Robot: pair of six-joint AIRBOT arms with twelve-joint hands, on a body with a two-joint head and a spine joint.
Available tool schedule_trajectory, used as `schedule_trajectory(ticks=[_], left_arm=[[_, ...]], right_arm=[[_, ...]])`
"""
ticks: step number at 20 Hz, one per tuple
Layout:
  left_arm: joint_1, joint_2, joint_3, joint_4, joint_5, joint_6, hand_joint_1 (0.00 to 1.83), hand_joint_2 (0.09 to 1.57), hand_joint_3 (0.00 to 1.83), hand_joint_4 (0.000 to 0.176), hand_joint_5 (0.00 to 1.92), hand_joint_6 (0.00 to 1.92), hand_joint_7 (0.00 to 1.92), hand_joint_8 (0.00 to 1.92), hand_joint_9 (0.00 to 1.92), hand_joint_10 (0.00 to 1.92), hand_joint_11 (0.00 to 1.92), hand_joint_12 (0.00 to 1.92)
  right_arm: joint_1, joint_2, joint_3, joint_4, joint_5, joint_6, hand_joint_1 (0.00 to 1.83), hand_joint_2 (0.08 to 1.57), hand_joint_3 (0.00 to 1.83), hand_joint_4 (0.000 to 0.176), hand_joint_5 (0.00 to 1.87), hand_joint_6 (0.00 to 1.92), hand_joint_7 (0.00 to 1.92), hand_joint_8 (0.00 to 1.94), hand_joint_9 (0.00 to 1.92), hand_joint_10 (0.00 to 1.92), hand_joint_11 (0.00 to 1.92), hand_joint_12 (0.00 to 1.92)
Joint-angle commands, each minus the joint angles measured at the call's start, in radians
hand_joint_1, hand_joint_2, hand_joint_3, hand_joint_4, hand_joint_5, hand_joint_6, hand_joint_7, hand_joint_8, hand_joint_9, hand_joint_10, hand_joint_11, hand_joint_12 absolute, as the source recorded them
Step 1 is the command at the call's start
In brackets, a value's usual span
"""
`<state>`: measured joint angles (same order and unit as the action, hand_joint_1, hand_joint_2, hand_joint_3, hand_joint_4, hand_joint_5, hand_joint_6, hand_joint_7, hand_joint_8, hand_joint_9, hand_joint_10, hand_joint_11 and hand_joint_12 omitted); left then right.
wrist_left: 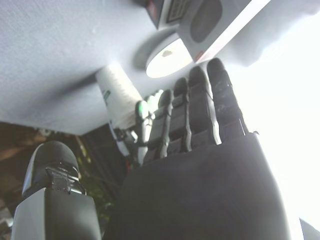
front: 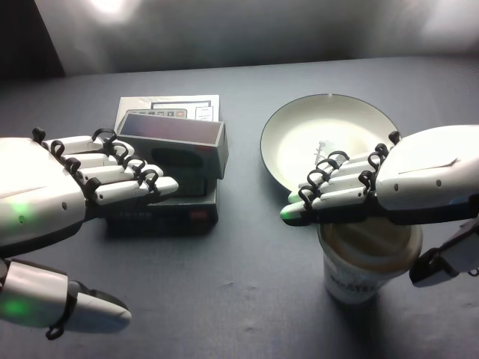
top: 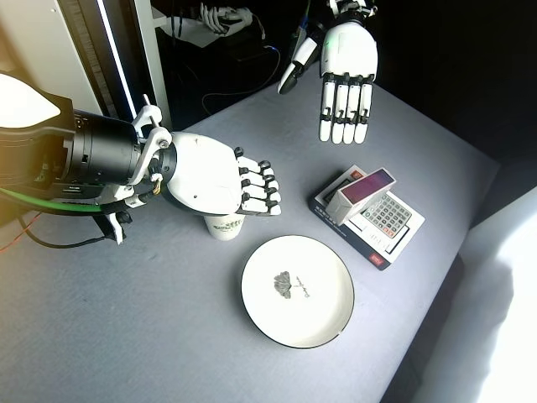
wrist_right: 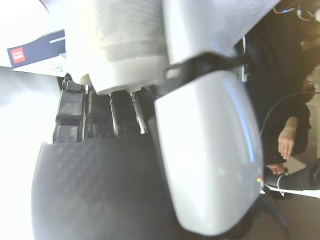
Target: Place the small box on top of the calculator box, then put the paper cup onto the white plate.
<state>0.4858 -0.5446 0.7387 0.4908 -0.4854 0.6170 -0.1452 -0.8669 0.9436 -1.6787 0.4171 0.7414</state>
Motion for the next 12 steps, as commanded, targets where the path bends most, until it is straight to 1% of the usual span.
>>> schedule_trajectory(ticks=[1,2,3,4,5,6,7,8,9,10,11,12], left_arm=[[-0.014,0.012,0.004,-0.017,-0.087,0.001,0.14,1.05,0.00,0.000,0.08,0.00,0.10,0.00,0.11,0.00,0.00,0.24],[-0.014,0.012,0.004,-0.017,-0.087,0.001,0.12,1.06,0.00,0.000,0.09,0.00,0.12,0.01,0.13,0.01,0.00,0.26],[-0.014,0.012,0.003,-0.017,-0.087,0.001,0.10,1.06,0.00,0.000,0.08,0.00,0.13,0.01,0.13,0.01,0.00,0.26],[-0.014,0.012,0.003,-0.017,-0.087,0.001,0.13,1.05,0.00,0.000,0.13,0.00,0.16,0.01,0.17,0.01,0.00,0.36],[-0.014,0.012,0.003,-0.017,-0.087,0.001,0.12,1.05,0.00,0.000,0.13,0.00,0.16,0.00,0.17,0.01,0.00,0.37],[-0.014,0.012,0.003,-0.016,-0.087,0.001,0.14,1.04,0.00,0.000,0.15,0.01,0.18,0.00,0.19,0.01,0.00,0.41],[-0.014,0.012,0.003,-0.016,-0.087,0.001,0.13,1.04,0.00,0.000,0.15,0.00,0.19,0.01,0.20,0.01,0.00,0.42],[-0.014,0.012,0.003,-0.016,-0.087,0.001,0.13,1.05,0.00,0.000,0.14,0.00,0.18,0.00,0.19,0.00,0.00,0.40],[-0.015,0.012,0.003,-0.016,-0.087,0.001,0.12,1.04,0.00,0.000,0.16,0.00,0.19,0.00,0.21,0.01,0.00,0.44],[-0.015,0.012,0.003,-0.016,-0.087,0.001,0.13,1.04,0.00,0.000,0.16,0.01,0.20,0.01,0.21,0.01,0.00,0.45],[-0.016,0.012,0.002,-0.016,-0.087,0.001,0.13,1.05,0.00,0.000,0.15,0.00,0.18,0.00,0.20,0.00,0.00,0.41],[-0.016,0.012,0.001,-0.016,-0.086,0.001,0.14,1.05,0.00,0.000,0.15,0.00,0.19,0.00,0.21,0.01,0.00,0.43]], right_arm=[[0.011,0.009,-0.005,0.035,0.016,0.000,1.45,1.20,0.00,0.000,0.30,0.03,0.26,0.03,0.30,0.04,0.06,0.81],[0.011,0.009,-0.005,0.035,0.016,0.000,1.47,1.23,0.00,0.000,0.44,0.01,0.41,0.01,0.43,0.02,0.08,0.99],[0.011,0.009,-0.005,0.035,0.016,0.000,1.48,1.26,0.00,0.000,0.52,0.01,0.48,0.01,0.49,0.02,0.14,0.98],[0.011,0.009,-0.005,0.035,0.017,0.000,1.82,1.17,0.00,0.000,0.75,0.02,0.71,0.01,0.70,0.03,0.49,1.69],[0.011,0.009,-0.005,0.035,0.017,0.000,1.83,1.17,0.00,0.000,0.87,0.02,0.83,0.01,0.80,0.03,0.51,1.70],[0.011,0.009,-0.005,0.035,0.017,0.000,1.77,1.17,0.00,0.000,0.96,0.02,0.92,0.02,0.67,1.06,0.57,1.82],[0.011,0.009,-0.005,0.035,0.017,0.000,1.76,1.18,0.00,0.000,0.98,0.02,0.94,0.01,0.61,1.31,0.56,1.89],[0.011,0.009,-0.005,0.035,0.018,0.000,1.76,1.18,0.00,0.000,0.98,0.01,0.94,0.01,0.61,1.34,0.57,1.88],[0.013,0.009,-0.005,0.035,0.019,0.000,1.58,1.23,0.00,0.000,0.73,1.04,0.97,0.01,0.60,1.35,0.53,1.88],[0.016,0.009,-0.005,0.036,0.022,0.001,1.49,1.22,0.00,0.000,0.76,1.25,0.81,0.90,0.65,1.38,0.59,1.84],[0.020,0.009,-0.005,0.042,0.026,0.001,1.47,1.22,0.00,0.000,0.75,1.30,0.78,1.09,0.65,1.41,0.58,1.86],[0.026,0.009,-0.005,0.055,0.032,0.001,1.47,1.22,0.00,0.000,0.76,1.31,0.78,1.12,0.65,1.41,0.56,1.87]])
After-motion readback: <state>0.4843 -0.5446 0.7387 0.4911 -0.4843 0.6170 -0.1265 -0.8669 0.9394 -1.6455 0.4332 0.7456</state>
